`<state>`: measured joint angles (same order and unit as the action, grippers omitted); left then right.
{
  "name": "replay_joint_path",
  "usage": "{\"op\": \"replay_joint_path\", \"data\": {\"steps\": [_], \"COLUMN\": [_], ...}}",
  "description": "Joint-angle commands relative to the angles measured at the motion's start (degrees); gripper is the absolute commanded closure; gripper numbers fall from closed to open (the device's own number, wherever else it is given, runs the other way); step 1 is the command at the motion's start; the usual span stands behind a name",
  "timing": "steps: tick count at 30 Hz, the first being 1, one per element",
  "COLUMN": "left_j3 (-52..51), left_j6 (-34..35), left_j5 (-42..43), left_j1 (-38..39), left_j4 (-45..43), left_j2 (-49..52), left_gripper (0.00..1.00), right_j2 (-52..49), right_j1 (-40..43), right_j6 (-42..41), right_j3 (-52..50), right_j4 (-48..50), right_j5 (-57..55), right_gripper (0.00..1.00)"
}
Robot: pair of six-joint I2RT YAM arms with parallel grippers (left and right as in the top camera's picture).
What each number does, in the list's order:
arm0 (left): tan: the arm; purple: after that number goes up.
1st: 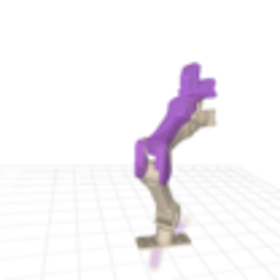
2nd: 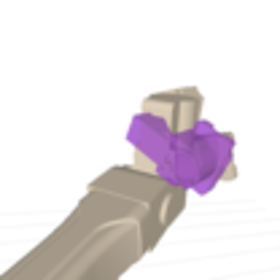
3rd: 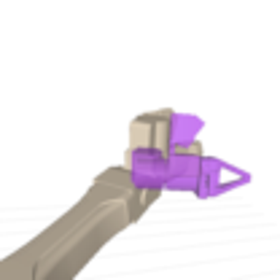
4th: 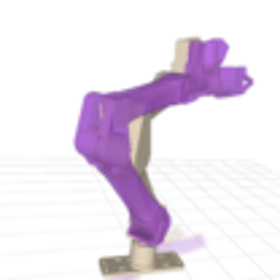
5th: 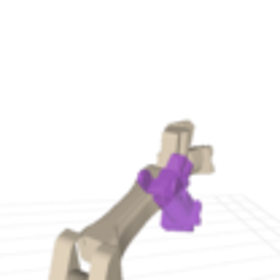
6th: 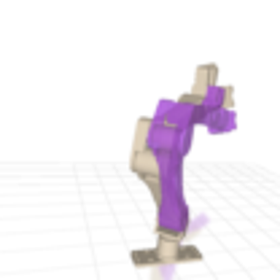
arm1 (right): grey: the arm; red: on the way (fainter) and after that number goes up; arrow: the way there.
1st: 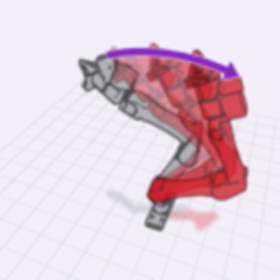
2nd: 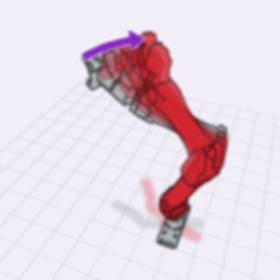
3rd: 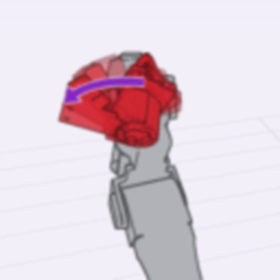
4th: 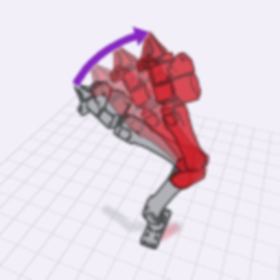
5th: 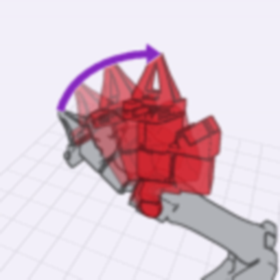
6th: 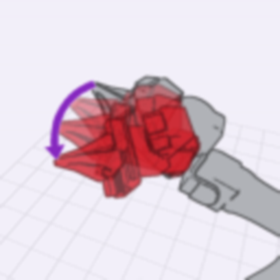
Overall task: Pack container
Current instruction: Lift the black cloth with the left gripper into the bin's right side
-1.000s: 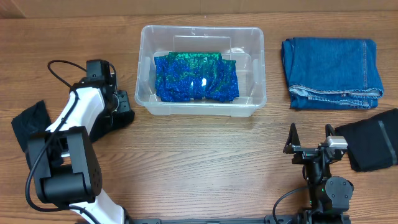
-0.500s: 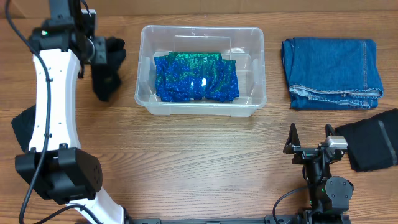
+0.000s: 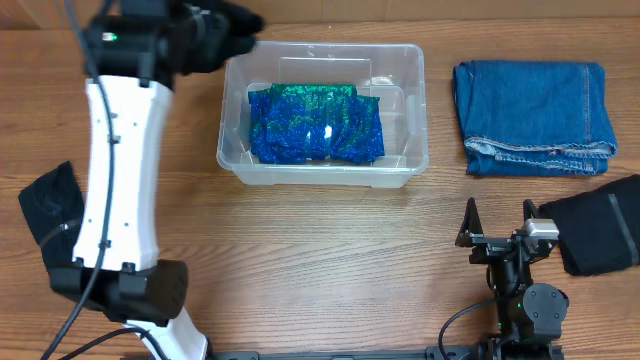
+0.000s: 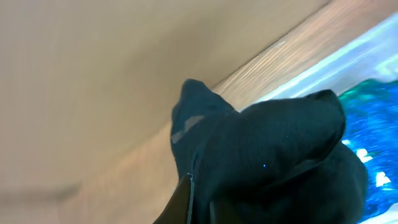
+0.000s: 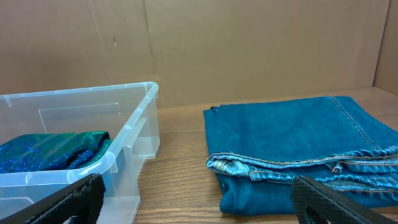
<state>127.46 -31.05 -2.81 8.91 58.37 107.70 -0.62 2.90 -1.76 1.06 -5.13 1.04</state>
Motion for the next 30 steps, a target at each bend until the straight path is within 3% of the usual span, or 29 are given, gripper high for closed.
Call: {"op": "replay_joint_path", "data": {"steps": [1, 11, 17, 24, 25, 26, 27, 30], "left_j3": [1.75, 1.64, 1.64, 1.64, 1.64, 1.64, 1.64, 1.64], "left_j6": [-12.39, -33.57, -39.34, -39.69, -39.65, -39.5, -39.45, -36.94], "left_j5": [2.6, 6.88, 6.95, 8.04, 8.68, 9.38, 10.12, 10.38], "left_j1": [7.21, 22.08, 25.29, 25.97, 25.97, 25.97, 25.97, 26.18], "left_j4": [-2.97, -11.58, -16.17, -17.03, -16.41, -15.65, -14.69, -12.07], "left_j2": [-0.17, 7.61, 15.28, 17.81, 17.81, 17.81, 17.81, 17.81], "left_gripper": [0.96, 0.96, 0.96, 0.96, 0.91, 0.57, 0.44, 0.3], "right_j2": [0.46, 0.46, 0.46, 0.46, 0.46, 0.46, 0.46, 0.46], "right_j1": [-0.26, -0.26, -0.26, -0.26, -0.26, -0.26, -0.26, -0.26], "right_j6": [-0.37, -0.35, -0.35, -0.37, -0.37, -0.37, -0.35, -0.35], "right_j3": [-0.59, -0.59, -0.59, -0.59, -0.59, -0.59, -0.59, -0.59], "right_j4": [0.28, 0.28, 0.28, 0.28, 0.28, 0.28, 0.28, 0.28], "right_j5": [-0.55, -0.55, -0.55, -0.55, -0.55, -0.55, -0.55, -0.55], "right_gripper": [0.0, 0.0, 0.0, 0.0, 0.0, 0.0, 0.0, 0.0]}}
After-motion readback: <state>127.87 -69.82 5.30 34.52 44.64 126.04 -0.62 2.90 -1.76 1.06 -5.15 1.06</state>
